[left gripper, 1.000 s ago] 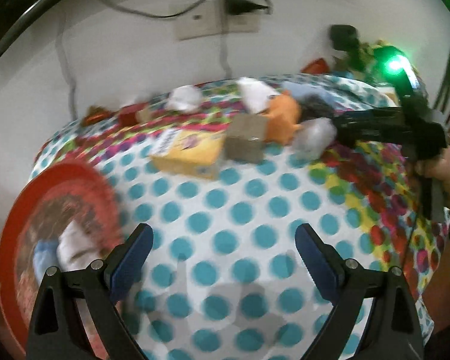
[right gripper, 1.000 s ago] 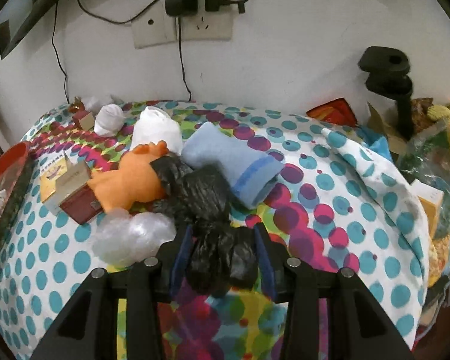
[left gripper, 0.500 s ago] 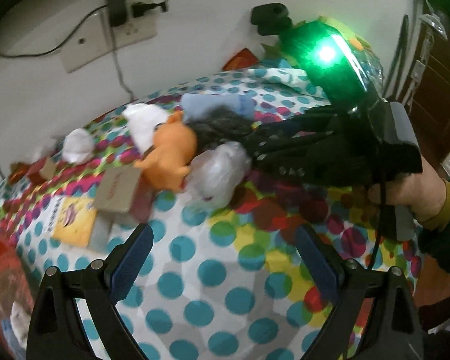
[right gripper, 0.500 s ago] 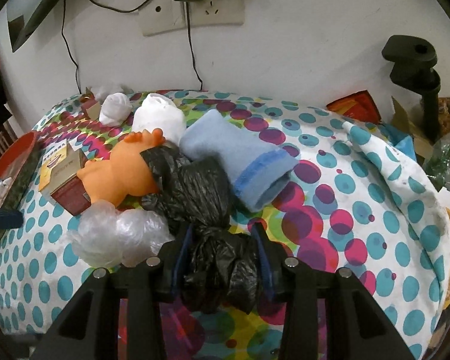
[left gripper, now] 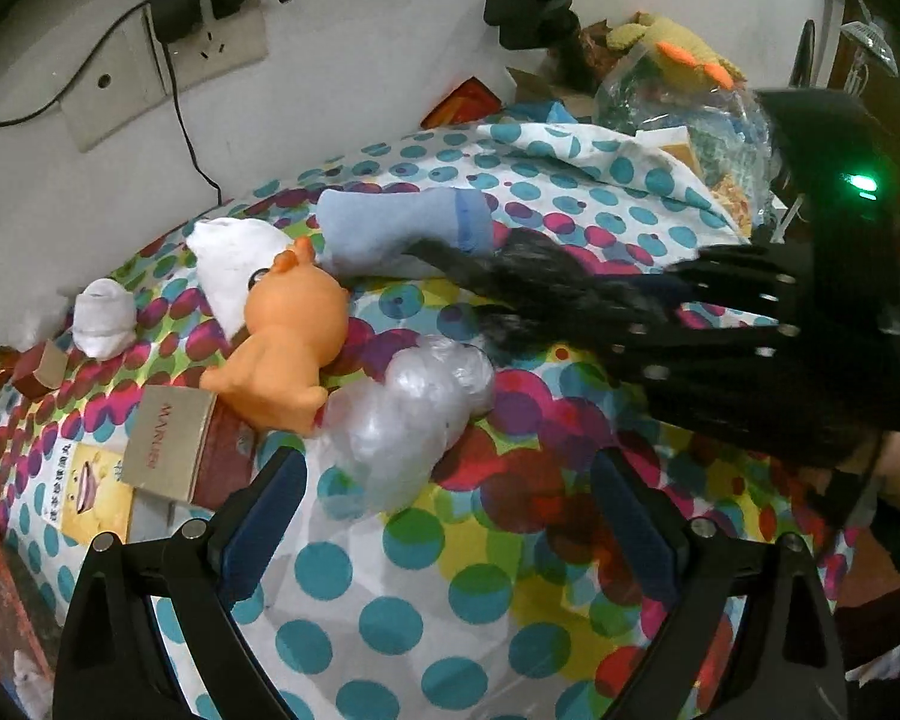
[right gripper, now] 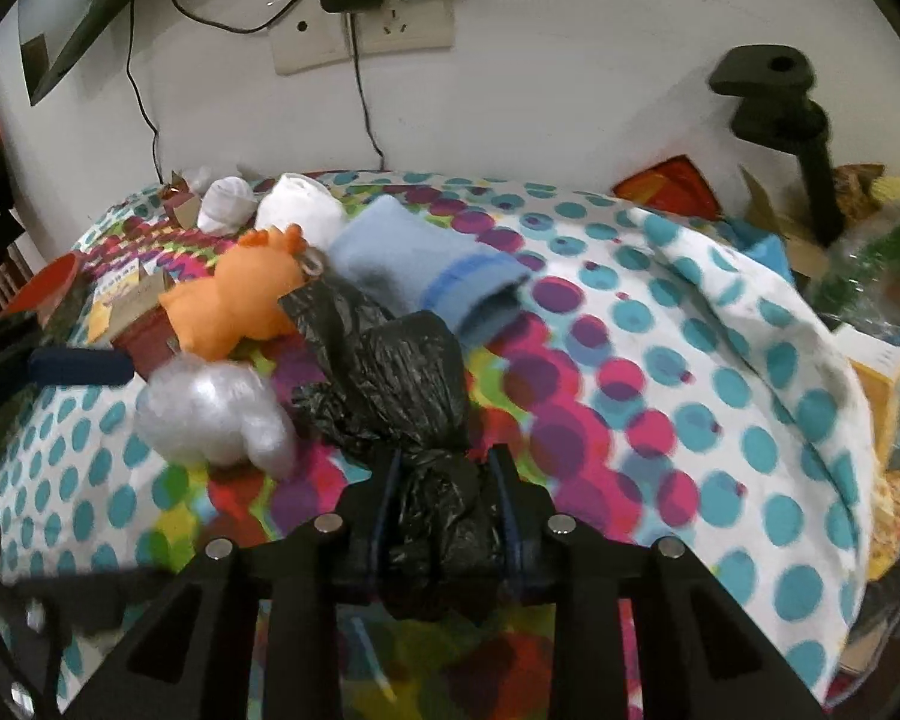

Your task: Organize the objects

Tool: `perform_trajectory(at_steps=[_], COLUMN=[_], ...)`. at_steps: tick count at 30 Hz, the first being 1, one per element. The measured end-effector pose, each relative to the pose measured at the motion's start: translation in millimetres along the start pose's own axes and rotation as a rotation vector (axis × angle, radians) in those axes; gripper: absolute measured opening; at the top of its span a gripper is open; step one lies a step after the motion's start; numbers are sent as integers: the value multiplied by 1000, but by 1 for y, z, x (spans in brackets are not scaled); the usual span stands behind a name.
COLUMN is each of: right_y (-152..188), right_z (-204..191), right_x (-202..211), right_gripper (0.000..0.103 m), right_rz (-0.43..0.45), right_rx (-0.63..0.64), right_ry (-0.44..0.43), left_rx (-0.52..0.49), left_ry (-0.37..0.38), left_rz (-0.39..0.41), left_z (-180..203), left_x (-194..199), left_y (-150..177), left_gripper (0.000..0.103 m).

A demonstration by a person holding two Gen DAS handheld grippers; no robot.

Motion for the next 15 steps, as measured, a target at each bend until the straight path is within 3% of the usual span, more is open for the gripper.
perform_trajectory(at_steps=[9,15], right_y=[12,12], right_z=[16,15], right_x=[9,8], right_gripper=[29,29], right_rz=[6,5], right_rx=[-61,-58], right_ry=[-21,-14], left_rx=[-27,-46], left_ry=[-11,-23], left_rz=[-43,-28], left_z=[-5,-5], left_x=[-21,-26], left_y=[-14,-16], left_gripper=[93,93])
Point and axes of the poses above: each gripper's, at about its wrist camera, not at the fingertips, and x roughly against the way its jaws point, z to its right, y to its underside, the point moved 8 cm from there along -x, roughly the way its jaws point, and after that the axes turned 12 degrees about -z, right-handed, at the moved point
